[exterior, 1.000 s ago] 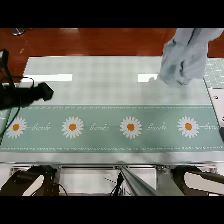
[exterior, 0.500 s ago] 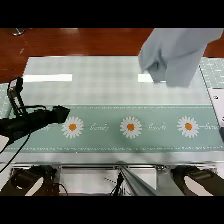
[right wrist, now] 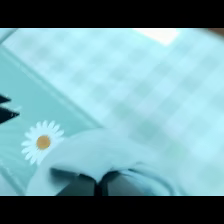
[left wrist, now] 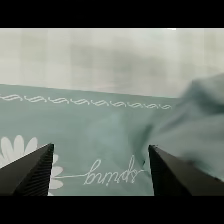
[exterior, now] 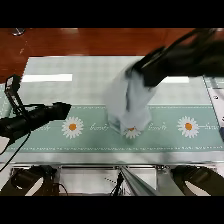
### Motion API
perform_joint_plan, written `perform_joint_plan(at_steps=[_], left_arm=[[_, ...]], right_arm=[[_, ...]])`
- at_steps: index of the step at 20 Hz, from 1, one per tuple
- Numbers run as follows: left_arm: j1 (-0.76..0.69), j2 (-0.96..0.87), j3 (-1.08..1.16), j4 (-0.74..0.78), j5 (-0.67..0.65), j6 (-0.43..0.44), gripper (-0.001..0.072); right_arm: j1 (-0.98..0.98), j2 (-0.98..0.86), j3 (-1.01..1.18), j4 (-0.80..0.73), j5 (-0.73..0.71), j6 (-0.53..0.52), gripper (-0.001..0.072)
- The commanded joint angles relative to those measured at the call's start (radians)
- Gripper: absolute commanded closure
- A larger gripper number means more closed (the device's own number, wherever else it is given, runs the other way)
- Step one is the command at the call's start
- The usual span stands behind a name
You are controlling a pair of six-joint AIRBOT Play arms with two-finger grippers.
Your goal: Fold the shirts.
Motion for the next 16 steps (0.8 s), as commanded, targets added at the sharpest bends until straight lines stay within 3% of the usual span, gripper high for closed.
perform_joint_plan(at_steps=[1, 5, 6, 7, 9, 10, 13, 15, 16], left_arm=[[-0.001, 0.001, 0.0, -0.015, 0.008, 0.0, 0.0005], [-0.001, -0.007, -0.001, -0.032, 0.005, 0.0, 0.0005], [-0.001, -0.017, -0.001, -0.058, 0.002, 0.001, 0.0004], [-0.002, -0.031, -0.001, -0.084, 0.0, 0.001, 0.0004], [-0.001, -0.072, 0.001, -0.104, -0.027, 0.024, 0.0005], [0.011, -0.088, 0.01, -0.085, -0.077, 0.079, 0.0005], [0.158, -0.097, 0.03, 0.029, -0.264, 0.13, 0.0005], [0.288, -0.101, -0.006, -0.077, -0.291, 0.168, 0.0006], [0.337, -0.11, -0.048, -0.23, -0.3, 0.239, 0.0006]], right_arm=[[0.087, -0.016, -0.27, 0.089, -0.188, 0.058, 0.069], [0.086, -0.115, -0.372, 0.159, -0.201, 0.062, 0.0685], [0.086, -0.146, -0.372, 0.16, -0.195, 0.088, 0.0459], [0.086, -0.167, -0.372, 0.159, -0.192, 0.093, 0.0057], [0.063, -0.176, -0.37, 0.088, -0.163, 0.088, 0.0089], [0.026, -0.165, -0.37, -0.018, -0.131, 0.111, 0.0094], [-0.2, -0.088, -0.375, -0.309, 0.048, 0.196, 0.0094], [-0.411, 0.001, -0.431, -0.356, 0.049, 0.221, 0.0094], [-0.523, 0.055, -0.489, -0.329, 0.009, 0.234, 0.0094]])
